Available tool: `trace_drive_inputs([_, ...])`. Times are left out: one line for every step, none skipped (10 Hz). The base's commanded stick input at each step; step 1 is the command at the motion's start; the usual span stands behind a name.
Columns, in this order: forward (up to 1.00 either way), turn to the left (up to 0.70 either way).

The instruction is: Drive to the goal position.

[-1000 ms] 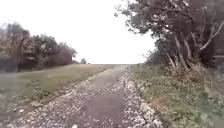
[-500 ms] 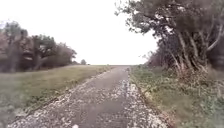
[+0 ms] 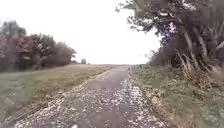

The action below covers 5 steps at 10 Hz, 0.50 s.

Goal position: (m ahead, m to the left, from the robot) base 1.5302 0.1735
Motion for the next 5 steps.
trace_drive_inputs([0.7, 0.0])
trace_drive_inputs([0.7, 0.0])
trace_drive_inputs([0.7, 0.0])
trace_drive_inputs([0.7, 0.0])
trace_drive_inputs([0.7, 0.0])
